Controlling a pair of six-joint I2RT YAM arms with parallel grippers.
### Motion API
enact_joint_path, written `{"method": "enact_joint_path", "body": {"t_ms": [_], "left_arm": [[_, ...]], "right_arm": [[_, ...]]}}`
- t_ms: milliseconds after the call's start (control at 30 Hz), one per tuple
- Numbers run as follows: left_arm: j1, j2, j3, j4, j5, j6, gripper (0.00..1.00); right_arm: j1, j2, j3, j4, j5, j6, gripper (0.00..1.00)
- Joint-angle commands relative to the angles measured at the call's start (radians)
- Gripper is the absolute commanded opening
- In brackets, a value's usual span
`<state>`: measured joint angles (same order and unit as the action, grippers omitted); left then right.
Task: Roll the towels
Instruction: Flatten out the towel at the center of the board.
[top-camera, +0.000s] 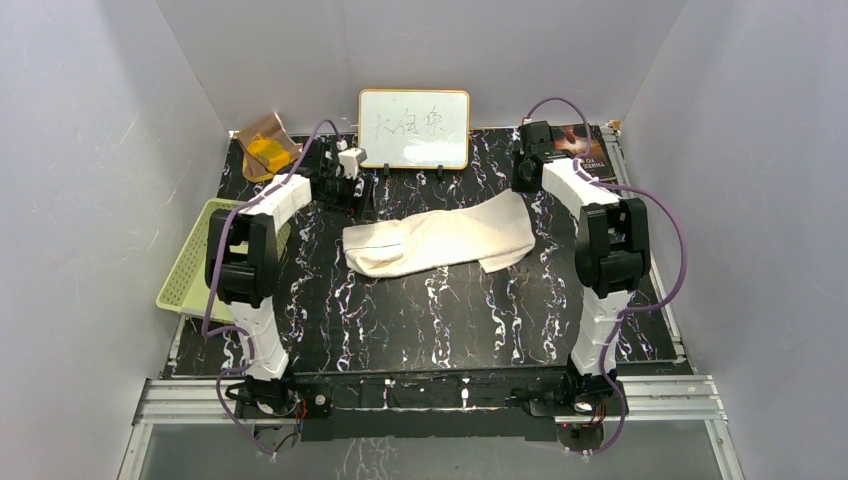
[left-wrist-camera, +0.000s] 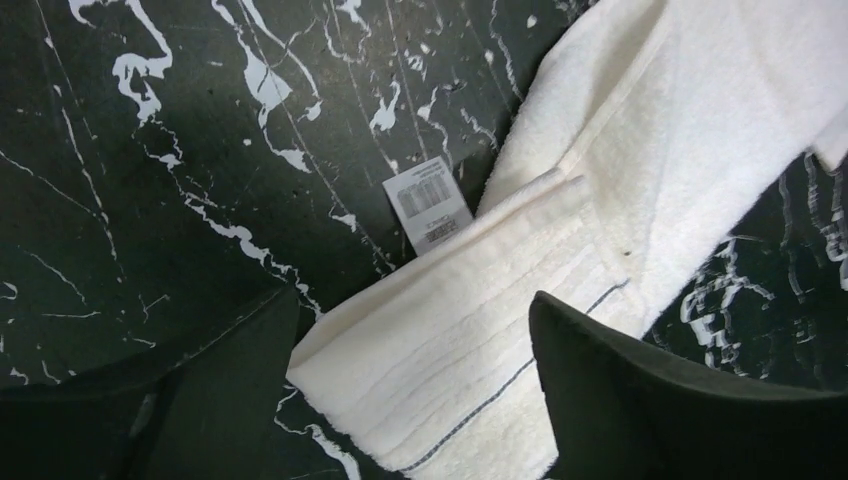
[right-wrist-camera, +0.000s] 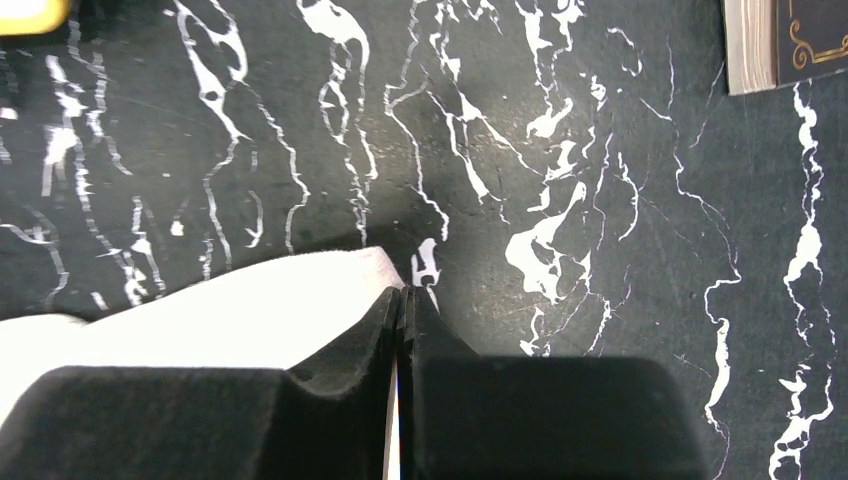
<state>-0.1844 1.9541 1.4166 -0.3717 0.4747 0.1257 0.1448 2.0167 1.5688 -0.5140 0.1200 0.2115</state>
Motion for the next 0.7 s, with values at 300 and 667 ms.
{"method": "enact_joint_path", "body": {"t_ms": [300, 667], "left_arm": [[-0.182, 0.071, 0.129, -0.078, 0.027, 0.036, 0.98], [-0.220, 0.074, 0.109, -0.049, -0.399, 0.039, 0.00]], "right_arm": [[-0.002, -0.048, 0.020, 0.043, -0.033, 0.001, 0.00], [-0.003, -0.061, 0.022, 0.046, -0.041, -0.010, 0.00]]}}
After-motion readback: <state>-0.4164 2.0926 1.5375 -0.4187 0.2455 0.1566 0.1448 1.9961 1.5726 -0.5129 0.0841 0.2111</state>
